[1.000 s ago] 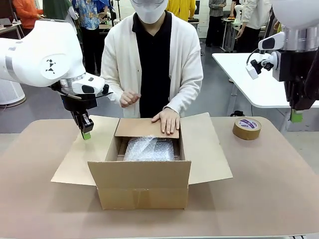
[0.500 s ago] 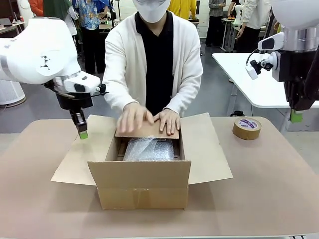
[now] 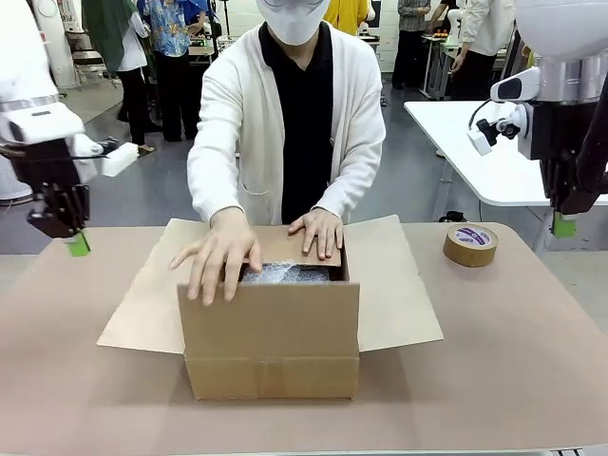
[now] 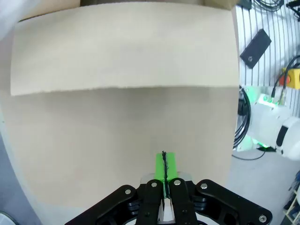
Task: Wrap the clocks to prevent damage.
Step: Once the human has placed the objects inside and stepped back, release both hands from the side flaps of the Package Box, then push the right (or left) flap of the Package Box to close it.
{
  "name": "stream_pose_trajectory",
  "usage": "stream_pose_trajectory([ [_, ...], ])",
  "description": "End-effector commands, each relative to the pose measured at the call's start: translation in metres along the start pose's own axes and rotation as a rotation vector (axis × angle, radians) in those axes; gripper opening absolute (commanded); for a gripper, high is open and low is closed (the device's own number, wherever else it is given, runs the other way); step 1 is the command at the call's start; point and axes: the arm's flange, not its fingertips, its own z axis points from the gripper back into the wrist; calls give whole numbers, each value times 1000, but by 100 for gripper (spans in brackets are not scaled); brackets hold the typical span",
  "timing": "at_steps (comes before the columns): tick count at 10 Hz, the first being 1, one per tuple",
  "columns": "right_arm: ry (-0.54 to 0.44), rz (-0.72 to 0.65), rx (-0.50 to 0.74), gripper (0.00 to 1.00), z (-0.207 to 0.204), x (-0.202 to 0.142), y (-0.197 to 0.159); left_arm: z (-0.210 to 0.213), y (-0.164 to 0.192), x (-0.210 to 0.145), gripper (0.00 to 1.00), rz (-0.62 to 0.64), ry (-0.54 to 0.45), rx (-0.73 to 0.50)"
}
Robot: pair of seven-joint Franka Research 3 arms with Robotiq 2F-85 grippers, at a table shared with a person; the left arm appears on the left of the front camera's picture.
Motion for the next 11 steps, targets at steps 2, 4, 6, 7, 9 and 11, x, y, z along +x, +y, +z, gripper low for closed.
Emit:
stream_pose_trajectory([
  [2, -33, 38, 15, 1, -5, -1, -6, -21, 10, -18, 0, 2, -30, 40],
  [4, -53, 84, 9, 1, -3, -1, -6, -25, 10, -15, 0, 32, -32, 70],
  [6, -7, 35, 7, 1, -2, 0, -3, -13, 11, -18, 0, 11, -16, 27],
  [7, -7, 35, 7, 1, -2, 0, -3, -13, 11, -18, 0, 11, -16, 27],
  [9, -7, 35, 7, 1, -2, 0, -3, -13, 11, -18, 0, 11, -16, 27],
  [11, -7, 35, 7, 1, -2, 0, -3, -13, 11, -18, 0, 11, -16, 27],
])
